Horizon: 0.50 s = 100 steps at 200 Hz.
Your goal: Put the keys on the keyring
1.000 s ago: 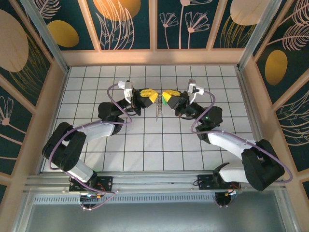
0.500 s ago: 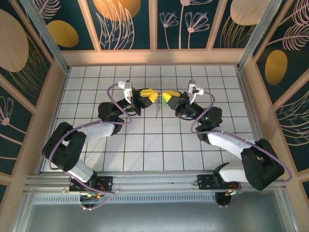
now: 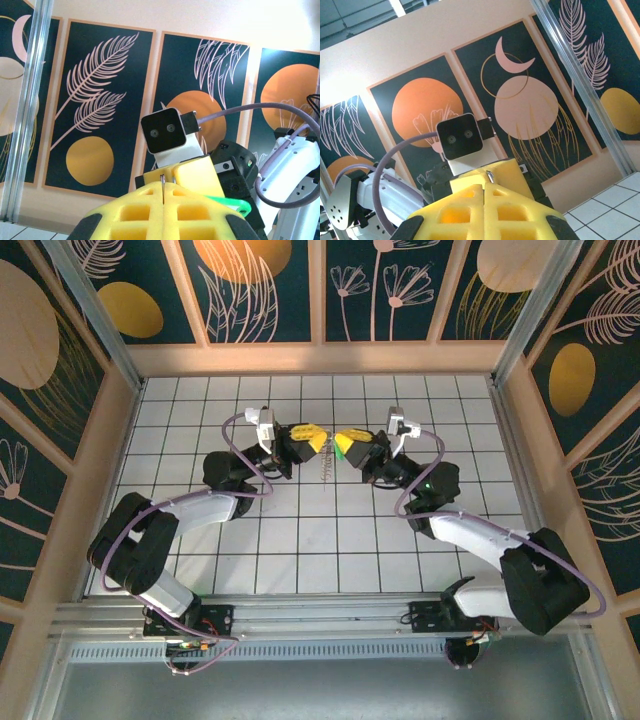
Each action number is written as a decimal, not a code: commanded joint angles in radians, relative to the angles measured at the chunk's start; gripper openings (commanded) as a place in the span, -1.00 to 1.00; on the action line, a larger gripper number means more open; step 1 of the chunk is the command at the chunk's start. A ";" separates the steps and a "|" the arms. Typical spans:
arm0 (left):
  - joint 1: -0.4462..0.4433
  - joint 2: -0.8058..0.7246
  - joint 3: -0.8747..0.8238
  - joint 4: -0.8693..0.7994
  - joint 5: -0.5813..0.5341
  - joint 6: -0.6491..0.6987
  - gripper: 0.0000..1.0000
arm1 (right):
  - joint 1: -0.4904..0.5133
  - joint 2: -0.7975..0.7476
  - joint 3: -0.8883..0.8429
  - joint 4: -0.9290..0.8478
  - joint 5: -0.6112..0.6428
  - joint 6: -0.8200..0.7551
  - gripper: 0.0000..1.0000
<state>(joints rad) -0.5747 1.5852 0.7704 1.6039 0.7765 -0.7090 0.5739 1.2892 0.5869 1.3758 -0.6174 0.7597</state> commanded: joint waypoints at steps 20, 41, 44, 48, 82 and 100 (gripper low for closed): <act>-0.007 0.003 0.016 0.155 -0.002 -0.011 -1.00 | -0.004 0.039 0.045 0.055 0.008 -0.015 -1.00; -0.008 0.001 0.012 0.158 -0.002 -0.011 -1.00 | -0.011 0.045 0.039 0.064 0.009 -0.007 -1.00; -0.008 0.001 0.012 0.158 -0.002 -0.011 -1.00 | -0.011 0.045 0.037 0.063 0.009 -0.006 -1.00; -0.009 0.001 0.012 0.160 -0.002 -0.010 -1.00 | -0.012 0.044 0.037 0.065 0.010 -0.006 -1.00; -0.010 0.001 0.012 0.167 -0.003 -0.012 -1.00 | -0.022 0.032 0.009 0.067 0.022 0.001 -1.00; -0.010 -0.001 0.012 0.171 -0.005 -0.014 -1.00 | -0.021 0.028 -0.009 0.078 0.025 0.014 -1.00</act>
<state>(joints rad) -0.5755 1.5852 0.7704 1.5997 0.7650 -0.7090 0.5640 1.3251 0.5987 1.3975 -0.6178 0.7631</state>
